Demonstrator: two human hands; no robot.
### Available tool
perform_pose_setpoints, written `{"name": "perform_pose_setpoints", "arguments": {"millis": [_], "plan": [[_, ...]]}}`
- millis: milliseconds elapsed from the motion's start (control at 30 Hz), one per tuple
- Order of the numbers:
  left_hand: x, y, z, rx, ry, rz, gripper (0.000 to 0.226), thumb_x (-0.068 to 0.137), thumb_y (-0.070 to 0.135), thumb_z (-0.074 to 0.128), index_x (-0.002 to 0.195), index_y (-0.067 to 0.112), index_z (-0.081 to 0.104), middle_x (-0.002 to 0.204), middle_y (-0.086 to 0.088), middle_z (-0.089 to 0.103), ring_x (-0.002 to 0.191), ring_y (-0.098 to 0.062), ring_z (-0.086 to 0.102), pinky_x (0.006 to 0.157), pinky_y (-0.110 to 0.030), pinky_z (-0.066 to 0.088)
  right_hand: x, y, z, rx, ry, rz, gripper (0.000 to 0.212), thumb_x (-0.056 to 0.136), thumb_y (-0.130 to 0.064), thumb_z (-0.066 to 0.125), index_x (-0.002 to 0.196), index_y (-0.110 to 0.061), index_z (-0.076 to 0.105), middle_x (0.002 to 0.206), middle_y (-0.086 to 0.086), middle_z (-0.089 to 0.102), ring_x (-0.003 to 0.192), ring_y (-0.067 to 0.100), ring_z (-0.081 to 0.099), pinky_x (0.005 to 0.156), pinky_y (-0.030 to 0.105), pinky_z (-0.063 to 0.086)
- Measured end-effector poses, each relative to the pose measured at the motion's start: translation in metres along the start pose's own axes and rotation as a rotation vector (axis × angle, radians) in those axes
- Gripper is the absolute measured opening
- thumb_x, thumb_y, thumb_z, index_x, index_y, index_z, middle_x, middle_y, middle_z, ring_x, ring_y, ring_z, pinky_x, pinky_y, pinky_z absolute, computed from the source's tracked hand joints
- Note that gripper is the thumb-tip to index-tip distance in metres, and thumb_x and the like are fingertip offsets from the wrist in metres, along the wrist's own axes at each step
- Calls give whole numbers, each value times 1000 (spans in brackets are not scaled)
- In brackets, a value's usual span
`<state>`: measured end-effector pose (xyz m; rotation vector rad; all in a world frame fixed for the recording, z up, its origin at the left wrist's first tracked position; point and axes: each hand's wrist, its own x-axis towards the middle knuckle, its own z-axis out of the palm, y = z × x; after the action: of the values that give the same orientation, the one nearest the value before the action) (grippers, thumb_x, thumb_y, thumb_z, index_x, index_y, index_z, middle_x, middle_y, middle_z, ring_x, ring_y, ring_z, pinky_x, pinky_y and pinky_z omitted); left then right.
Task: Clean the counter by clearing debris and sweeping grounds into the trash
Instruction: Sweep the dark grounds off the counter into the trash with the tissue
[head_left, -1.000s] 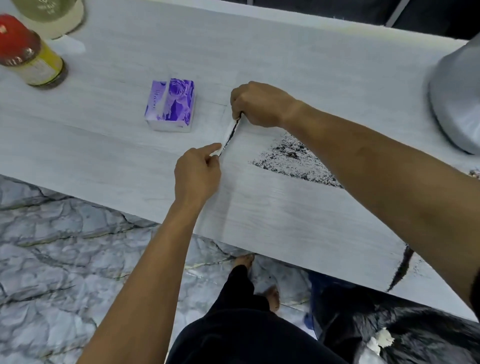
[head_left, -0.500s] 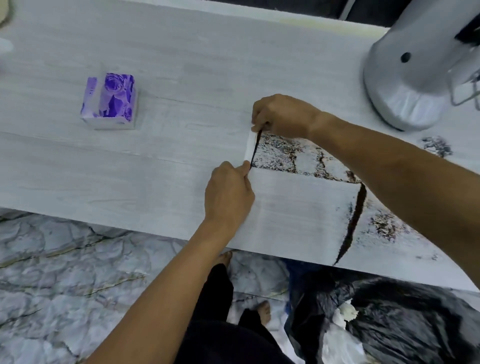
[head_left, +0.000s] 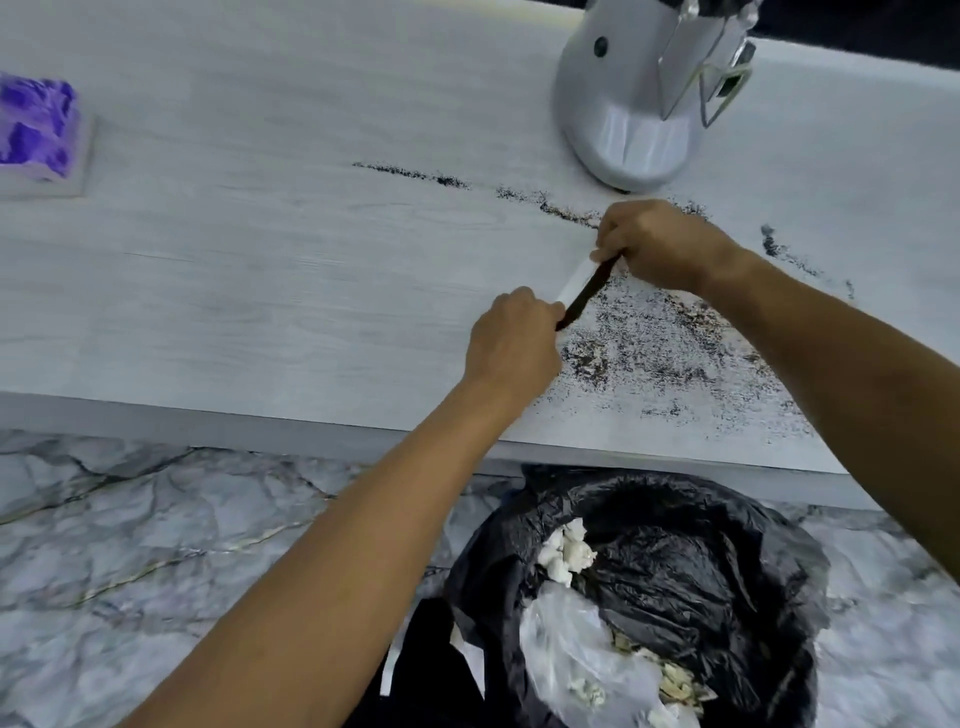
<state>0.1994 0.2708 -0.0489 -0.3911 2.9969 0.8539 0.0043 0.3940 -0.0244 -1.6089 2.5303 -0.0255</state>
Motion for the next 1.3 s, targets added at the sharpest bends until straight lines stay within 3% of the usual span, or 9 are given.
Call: {"name": "perform_pose_setpoints", "arguments": {"millis": [133,367,467,600,733,900,1067,1167,1300], "plan": [[7,-6,-14,-92,-24,6,35,95,9,54,125,21,68,116,-9,66,103,-28,62,81,-30,51,4,5,-9,-39,-69,14,36,76,11,64,100,-12,77,107,2,70,95,26,66,79,43,57],[30,-65,-77,-278,75,-130,31,96,17,54,121,25,71,122,4,69,108,-13,64,86,-16,44,80,-24,-41,-90,35,-52,45,75,18,56,99,-14,77,110,2,69,97,25,65,78,38,56],[42,-102,-104,-318,126,-232,31,96,19,55,120,28,71,120,6,69,99,-12,65,83,-17,47,139,-45,-44,-97,29,-71,43,79,15,53,99,-16,76,109,0,67,100,25,61,77,37,54],[57,-161,-132,-331,185,-348,30,96,21,55,120,29,70,117,10,70,75,-3,61,61,-5,40,222,-79,-42,-50,36,-99,43,80,14,52,99,-18,75,108,-2,66,103,23,60,79,35,52],[68,-212,-152,-341,260,-441,29,96,22,56,119,28,71,117,10,70,85,-5,64,65,-4,40,289,-113,-35,-17,25,-149,46,79,15,48,99,-17,75,108,-1,67,104,22,60,81,38,53],[74,-254,-166,-330,331,-512,29,95,21,56,118,28,71,98,11,73,70,-4,63,69,-15,48,350,-142,-29,20,28,-190,44,77,15,51,96,-17,75,106,2,68,97,24,63,82,42,56],[77,-268,-163,-253,372,-526,29,96,21,56,120,26,71,84,11,70,61,-1,58,62,-8,41,375,-154,-22,60,21,-192,44,76,14,50,93,-18,74,105,2,67,95,23,63,80,41,56],[80,-260,-153,-209,395,-512,29,96,19,54,119,24,71,94,3,75,66,-6,59,69,-16,45,366,-146,-19,89,30,-164,38,79,13,52,93,-15,75,106,2,67,99,21,62,81,37,55],[84,-225,-126,-202,390,-463,29,96,18,54,120,23,71,95,3,73,66,-5,55,65,-15,39,333,-112,-12,100,56,-136,34,81,11,56,98,-12,75,109,2,67,103,21,60,85,37,53]]}}
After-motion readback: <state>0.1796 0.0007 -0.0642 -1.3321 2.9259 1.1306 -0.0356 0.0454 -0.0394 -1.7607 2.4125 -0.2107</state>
